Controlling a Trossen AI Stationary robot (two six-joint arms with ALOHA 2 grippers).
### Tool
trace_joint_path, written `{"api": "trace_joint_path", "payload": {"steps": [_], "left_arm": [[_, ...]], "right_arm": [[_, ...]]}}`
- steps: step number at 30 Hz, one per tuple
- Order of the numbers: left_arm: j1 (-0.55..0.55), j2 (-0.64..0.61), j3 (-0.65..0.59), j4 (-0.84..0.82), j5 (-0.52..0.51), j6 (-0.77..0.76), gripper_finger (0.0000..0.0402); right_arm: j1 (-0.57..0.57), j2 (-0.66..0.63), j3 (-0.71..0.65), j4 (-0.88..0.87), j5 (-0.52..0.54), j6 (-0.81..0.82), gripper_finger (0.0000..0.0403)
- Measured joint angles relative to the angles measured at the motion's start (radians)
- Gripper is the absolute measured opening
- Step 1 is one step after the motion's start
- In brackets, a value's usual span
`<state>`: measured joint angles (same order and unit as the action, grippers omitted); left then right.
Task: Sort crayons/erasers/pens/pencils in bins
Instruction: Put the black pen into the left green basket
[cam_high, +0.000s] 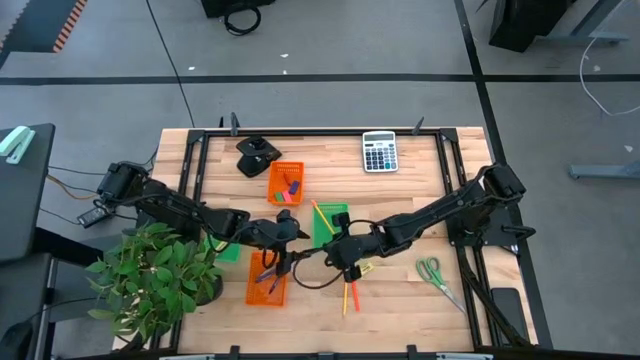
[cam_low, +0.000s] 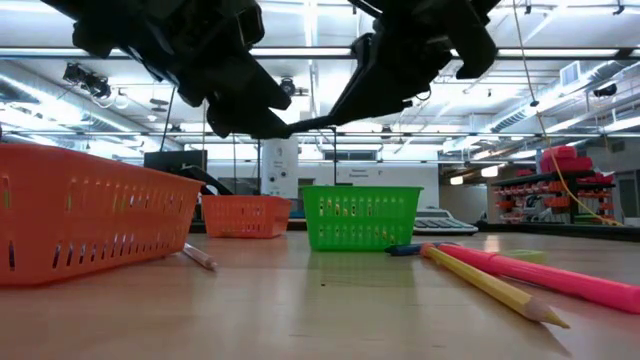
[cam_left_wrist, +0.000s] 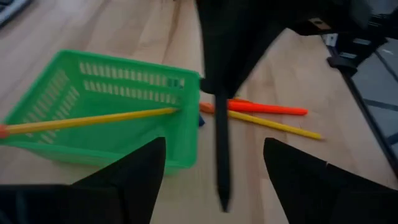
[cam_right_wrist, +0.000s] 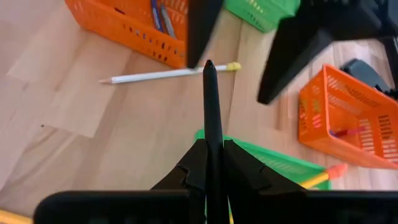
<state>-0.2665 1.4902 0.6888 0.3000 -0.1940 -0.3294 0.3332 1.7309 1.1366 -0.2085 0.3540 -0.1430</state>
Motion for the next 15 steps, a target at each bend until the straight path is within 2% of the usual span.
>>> {"api": "trace_joint_path", "payload": {"steps": [5, 15], "left_arm": [[0.002, 0.000, 0.000, -0.019, -0.042, 0.001, 0.0270], [0.001, 0.001, 0.000, -0.046, -0.044, 0.001, 0.0243]], "right_arm": [[-0.001, 0.000, 0.000, 0.036, -0.009, -0.019, 0.0044], [-0.011, 0.000, 0.000, 0.066, -0.009, -0.048, 0.0044]]}}
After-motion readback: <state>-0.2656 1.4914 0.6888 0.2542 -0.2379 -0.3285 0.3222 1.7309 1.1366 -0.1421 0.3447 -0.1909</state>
